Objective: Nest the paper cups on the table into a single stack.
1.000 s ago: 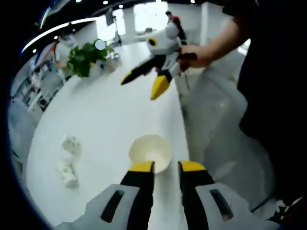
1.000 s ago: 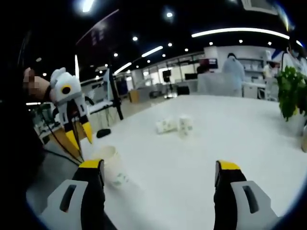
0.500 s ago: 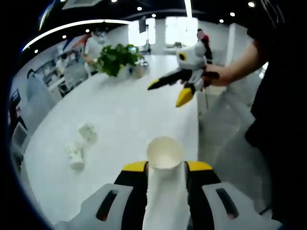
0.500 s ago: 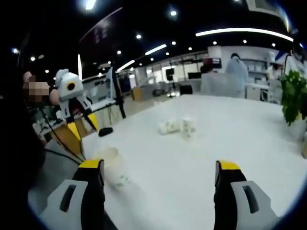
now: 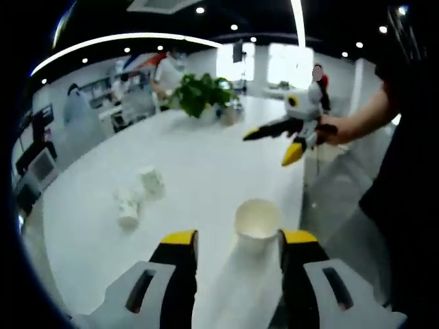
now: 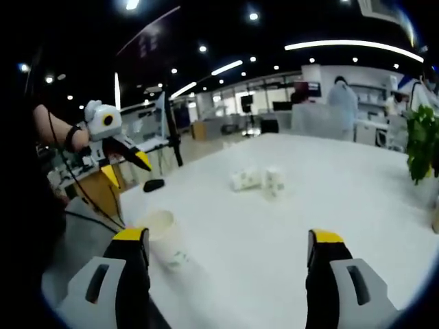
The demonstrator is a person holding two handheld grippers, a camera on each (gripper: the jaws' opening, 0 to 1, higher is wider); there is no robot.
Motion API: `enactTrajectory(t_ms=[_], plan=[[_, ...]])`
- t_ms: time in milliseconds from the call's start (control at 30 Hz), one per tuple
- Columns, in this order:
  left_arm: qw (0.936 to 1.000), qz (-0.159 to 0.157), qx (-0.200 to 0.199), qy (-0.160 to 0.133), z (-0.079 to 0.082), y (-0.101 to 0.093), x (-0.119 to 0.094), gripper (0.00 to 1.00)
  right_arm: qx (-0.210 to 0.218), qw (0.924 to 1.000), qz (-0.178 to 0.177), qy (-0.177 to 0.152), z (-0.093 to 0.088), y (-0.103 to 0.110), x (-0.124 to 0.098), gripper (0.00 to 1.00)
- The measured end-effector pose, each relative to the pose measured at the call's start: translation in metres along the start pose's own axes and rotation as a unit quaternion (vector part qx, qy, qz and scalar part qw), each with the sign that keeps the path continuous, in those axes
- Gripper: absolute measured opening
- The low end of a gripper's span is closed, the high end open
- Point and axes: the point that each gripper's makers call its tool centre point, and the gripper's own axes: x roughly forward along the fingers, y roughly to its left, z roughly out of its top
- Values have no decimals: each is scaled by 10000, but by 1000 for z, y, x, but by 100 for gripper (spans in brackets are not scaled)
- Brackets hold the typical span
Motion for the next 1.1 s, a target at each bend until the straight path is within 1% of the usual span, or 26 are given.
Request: enactTrajectory(t_ms=[100,167,267,300,367,500,600,733,800,867,967,1033,1100], plan=[[9997,91,-68,-202,10,3,-3,53,3,10000,3,14,1,1,2,93],[9994,160,-117,-301,12,7,-5,55,-16,10000,10,31,3,3,3,93],[9988,266,-177,-368,12,12,-8,61,-64,10000,31,33,6,6,5,93],[9985,343,-164,-402,12,14,-10,62,-74,10000,40,48,6,6,6,93],[9979,402,-232,-458,12,17,-12,64,-96,9999,62,65,6,8,8,93],[9957,549,-448,-589,10,23,-18,70,-85,9999,61,75,6,9,10,93],[9949,668,-482,-586,6,27,-22,73,-95,9998,77,130,4,12,12,93],[9946,693,-522,-577,-1,28,-24,76,-124,9997,96,162,4,15,16,93],[9936,723,-555,-667,-1,29,-24,80,-117,9997,94,177,3,15,17,93],[9934,761,-576,-637,-4,31,-24,83,-84,9998,73,174,3,14,18,93],[9925,691,-737,-693,-6,30,-24,88,-61,9998,53,174,4,13,20,93],[9920,761,-681,-738,-5,32,-24,94,-64,9998,46,174,5,12,21,93],[9912,818,-682,-791,-5,34,-24,96,-60,9998,40,166,6,12,22,94]])
